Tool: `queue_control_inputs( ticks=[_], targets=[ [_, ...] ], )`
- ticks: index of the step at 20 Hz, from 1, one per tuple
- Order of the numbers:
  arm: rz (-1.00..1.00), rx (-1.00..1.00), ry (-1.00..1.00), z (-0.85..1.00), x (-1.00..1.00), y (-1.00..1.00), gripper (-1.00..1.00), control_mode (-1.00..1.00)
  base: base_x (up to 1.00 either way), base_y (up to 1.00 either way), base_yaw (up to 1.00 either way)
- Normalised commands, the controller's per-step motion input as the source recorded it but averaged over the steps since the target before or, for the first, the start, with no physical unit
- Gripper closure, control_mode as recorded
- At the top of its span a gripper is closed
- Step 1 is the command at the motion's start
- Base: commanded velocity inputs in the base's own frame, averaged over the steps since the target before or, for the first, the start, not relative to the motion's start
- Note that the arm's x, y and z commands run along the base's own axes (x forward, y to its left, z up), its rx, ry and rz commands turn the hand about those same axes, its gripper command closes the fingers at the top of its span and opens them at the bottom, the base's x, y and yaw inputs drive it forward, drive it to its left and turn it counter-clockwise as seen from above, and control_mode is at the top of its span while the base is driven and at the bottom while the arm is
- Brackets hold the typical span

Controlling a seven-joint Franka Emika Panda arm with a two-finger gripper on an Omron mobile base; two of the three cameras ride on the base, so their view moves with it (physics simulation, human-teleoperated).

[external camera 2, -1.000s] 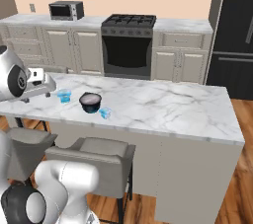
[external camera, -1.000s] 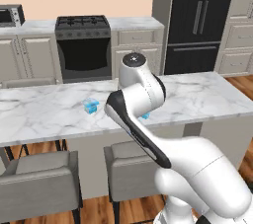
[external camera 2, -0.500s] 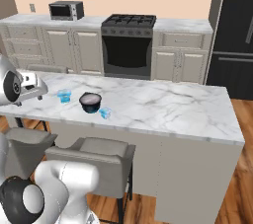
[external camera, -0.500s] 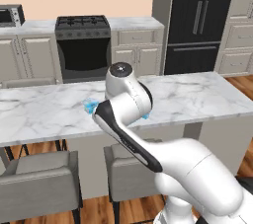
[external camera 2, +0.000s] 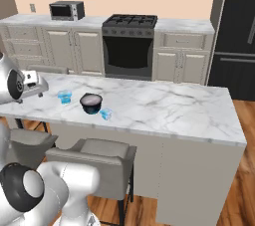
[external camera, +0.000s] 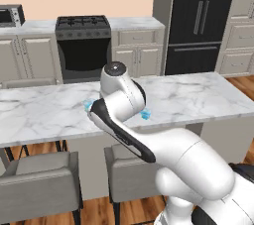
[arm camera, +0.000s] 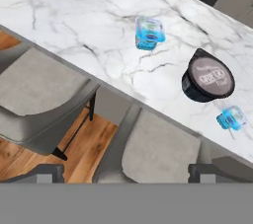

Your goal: Stack the yogurt containers by placing the smaller containers on top of the larger containers.

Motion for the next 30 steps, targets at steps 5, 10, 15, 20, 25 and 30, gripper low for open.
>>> queue_control_inputs(
  ticks=[5, 10, 15, 20, 25, 30],
  targets=[
    [0.0, -0.01, -0.05, -0.09, 0.19, 0.0, -1.0, -1.0, 0.0, 0.0, 0.0],
    [0.0, -0.01, -0.03, -0.03, 0.2, 0.01, -1.0, -1.0, 0.0, 0.0, 0.0],
    [0.0, 0.0, 0.0, -0.1, 0.26, 0.0, -1.0, -1.0, 0.0, 0.0, 0.0],
    [0.0, 0.0, 0.0, -0.17, 0.3, 0.07, -1.0, -1.0, 0.0, 0.0, 0.0],
    [0.0, -0.01, 0.0, -0.18, 0.29, 0.15, -1.0, -1.0, 0.0, 0.0, 0.0],
    [0.0, 0.0, 0.0, -0.07, 0.28, 0.13, -1.0, -1.0, 0.0, 0.0, 0.0]
  ],
)
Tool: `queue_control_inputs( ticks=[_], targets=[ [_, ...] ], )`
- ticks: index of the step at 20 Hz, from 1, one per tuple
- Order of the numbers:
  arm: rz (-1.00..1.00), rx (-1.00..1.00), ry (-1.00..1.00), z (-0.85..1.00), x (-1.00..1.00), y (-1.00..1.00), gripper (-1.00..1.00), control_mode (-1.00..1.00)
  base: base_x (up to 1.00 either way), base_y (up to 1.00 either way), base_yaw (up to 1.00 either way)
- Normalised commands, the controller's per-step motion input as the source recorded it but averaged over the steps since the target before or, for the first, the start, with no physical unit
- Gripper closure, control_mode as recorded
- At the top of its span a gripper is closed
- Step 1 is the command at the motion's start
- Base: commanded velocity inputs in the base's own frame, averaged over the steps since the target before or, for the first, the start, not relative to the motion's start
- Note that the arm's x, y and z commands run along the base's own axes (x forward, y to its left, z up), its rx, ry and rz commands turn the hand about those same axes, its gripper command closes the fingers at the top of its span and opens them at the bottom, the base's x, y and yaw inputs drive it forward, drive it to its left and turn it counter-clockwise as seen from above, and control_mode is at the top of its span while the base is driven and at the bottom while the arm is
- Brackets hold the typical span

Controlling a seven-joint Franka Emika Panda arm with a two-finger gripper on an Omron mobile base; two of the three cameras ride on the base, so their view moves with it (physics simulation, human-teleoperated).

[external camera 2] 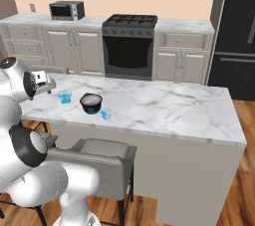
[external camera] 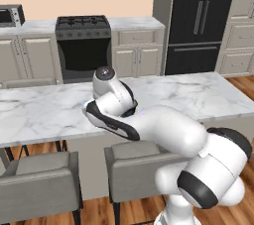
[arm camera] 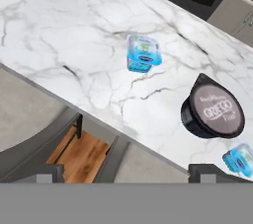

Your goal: Stack the yogurt containers by placing the smaller containers on top of the larger containers.

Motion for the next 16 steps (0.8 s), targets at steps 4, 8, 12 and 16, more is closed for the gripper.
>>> queue_control_inputs(
  ticks=[4, 8, 12, 16],
  targets=[
    [-0.03, -0.01, 0.0, -0.07, 0.27, 0.1, -1.0, -1.0, 0.0, 0.0, 0.0],
    [-0.1, -0.03, 0.0, -0.15, 0.25, 0.11, -1.0, -1.0, 0.0, 0.0, 0.0],
    [-0.09, -0.03, 0.0, -0.11, 0.22, 0.08, -1.0, -1.0, 0.0, 0.0, 0.0],
    [-0.01, -0.04, 0.08, -0.01, 0.25, 0.01, -1.0, -1.0, 0.0, 0.0, 0.0]
  ],
)
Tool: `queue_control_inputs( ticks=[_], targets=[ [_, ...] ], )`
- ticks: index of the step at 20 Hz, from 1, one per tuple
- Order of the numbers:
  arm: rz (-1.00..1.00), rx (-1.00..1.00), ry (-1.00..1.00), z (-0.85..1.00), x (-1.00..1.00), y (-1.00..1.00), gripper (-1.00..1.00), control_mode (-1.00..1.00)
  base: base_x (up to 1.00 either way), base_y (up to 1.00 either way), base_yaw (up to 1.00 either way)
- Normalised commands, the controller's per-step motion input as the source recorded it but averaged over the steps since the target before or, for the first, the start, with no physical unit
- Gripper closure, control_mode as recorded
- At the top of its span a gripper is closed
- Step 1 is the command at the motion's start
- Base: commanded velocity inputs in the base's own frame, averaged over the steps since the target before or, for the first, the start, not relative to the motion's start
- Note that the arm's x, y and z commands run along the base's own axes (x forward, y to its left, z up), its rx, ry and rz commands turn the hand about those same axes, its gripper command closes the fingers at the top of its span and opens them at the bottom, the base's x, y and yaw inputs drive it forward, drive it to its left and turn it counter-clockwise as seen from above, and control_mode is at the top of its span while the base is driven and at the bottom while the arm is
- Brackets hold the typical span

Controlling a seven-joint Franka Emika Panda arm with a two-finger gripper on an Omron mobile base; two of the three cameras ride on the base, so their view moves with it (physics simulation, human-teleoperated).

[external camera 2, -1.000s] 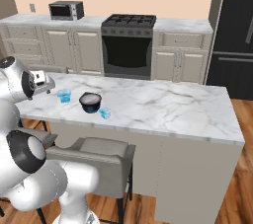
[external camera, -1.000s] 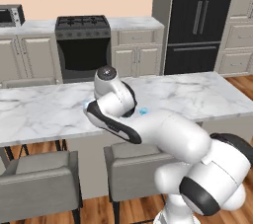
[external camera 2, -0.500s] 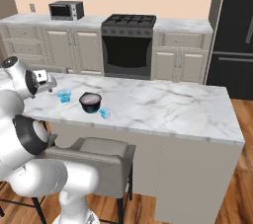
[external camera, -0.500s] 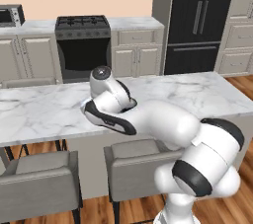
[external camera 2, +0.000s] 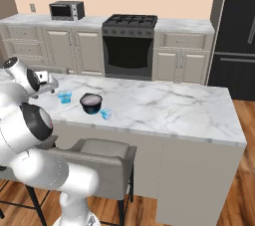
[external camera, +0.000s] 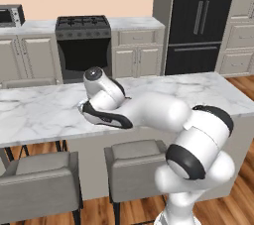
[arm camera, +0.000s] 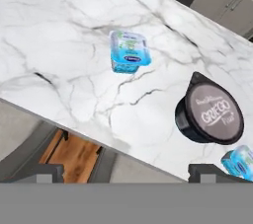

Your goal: Stack the yogurt containers by placing the smaller containers on top of the larger containers.

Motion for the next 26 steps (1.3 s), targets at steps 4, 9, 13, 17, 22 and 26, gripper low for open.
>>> queue_control_inputs(
  ticks=[4, 9, 13, 17, 22, 26],
  targets=[
    [0.0, -0.09, 0.11, -0.02, 0.29, 0.01, -1.0, -1.0, 0.0, 0.0, 0.0],
    [0.0, -0.12, 0.05, -0.12, 0.23, 0.04, -1.0, -1.0, 0.0, 0.0, 0.0],
    [0.0, -0.12, 0.0, -0.24, 0.16, 0.17, -1.0, -1.0, 0.0, 0.0, 0.0],
    [0.0, -0.02, 0.0, -0.37, 0.22, 0.09, -1.0, -1.0, 0.0, 0.0, 0.0],
    [0.0, 0.0, 0.0, -0.25, 0.18, 0.01, -1.0, -1.0, 0.0, 0.0, 0.0],
    [0.0, 0.0, 0.0, -0.08, 0.22, 0.02, -1.0, -1.0, 0.0, 0.0, 0.0]
  ],
)
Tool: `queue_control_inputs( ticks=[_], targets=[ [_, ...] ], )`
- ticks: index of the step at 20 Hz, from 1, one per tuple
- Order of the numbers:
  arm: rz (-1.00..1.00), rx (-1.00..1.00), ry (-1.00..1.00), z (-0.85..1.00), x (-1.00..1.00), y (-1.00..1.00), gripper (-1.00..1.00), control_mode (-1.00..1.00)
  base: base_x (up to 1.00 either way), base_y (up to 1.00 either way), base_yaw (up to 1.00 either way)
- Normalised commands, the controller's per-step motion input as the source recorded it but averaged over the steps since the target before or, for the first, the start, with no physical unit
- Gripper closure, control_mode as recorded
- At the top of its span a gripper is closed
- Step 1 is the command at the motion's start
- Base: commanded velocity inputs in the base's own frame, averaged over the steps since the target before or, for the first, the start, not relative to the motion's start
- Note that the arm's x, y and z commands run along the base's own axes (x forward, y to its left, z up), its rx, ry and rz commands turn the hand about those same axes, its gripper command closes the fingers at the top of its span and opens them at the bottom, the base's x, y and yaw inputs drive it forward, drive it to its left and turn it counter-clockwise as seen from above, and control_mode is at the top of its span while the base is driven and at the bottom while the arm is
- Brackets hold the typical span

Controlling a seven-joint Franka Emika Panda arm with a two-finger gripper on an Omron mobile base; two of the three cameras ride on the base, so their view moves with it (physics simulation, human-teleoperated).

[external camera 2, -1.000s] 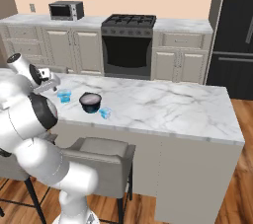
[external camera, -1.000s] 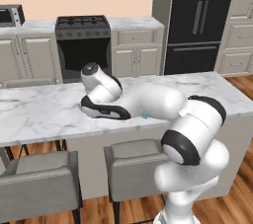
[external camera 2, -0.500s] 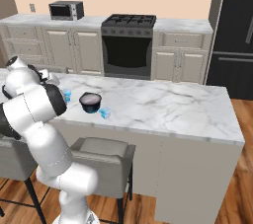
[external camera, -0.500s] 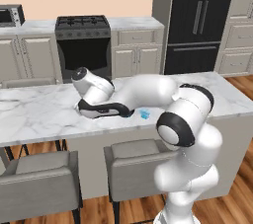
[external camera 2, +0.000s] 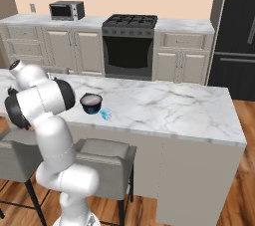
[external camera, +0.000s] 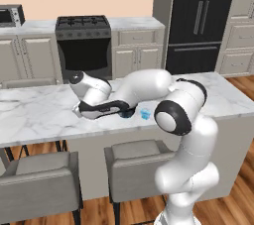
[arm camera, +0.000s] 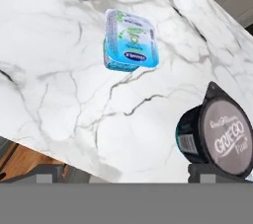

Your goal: Stack the yogurt containers by placing the smaller containers on top of the larger containers.

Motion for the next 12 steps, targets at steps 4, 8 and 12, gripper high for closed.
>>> queue_control_inputs(
  ticks=[4, 8, 12],
  targets=[
    [0.0, 0.0, -0.01, 0.0, 0.27, 0.0, -1.0, -1.0, 0.0, 0.0, 0.0],
    [0.0, 0.0, 0.0, -0.03, 0.26, 0.03, -1.0, -1.0, 0.0, 0.0, 0.0],
    [0.0, 0.0, 0.0, -0.06, 0.22, 0.06, -1.0, -1.0, 0.0, 0.0, 0.0]
  ],
)
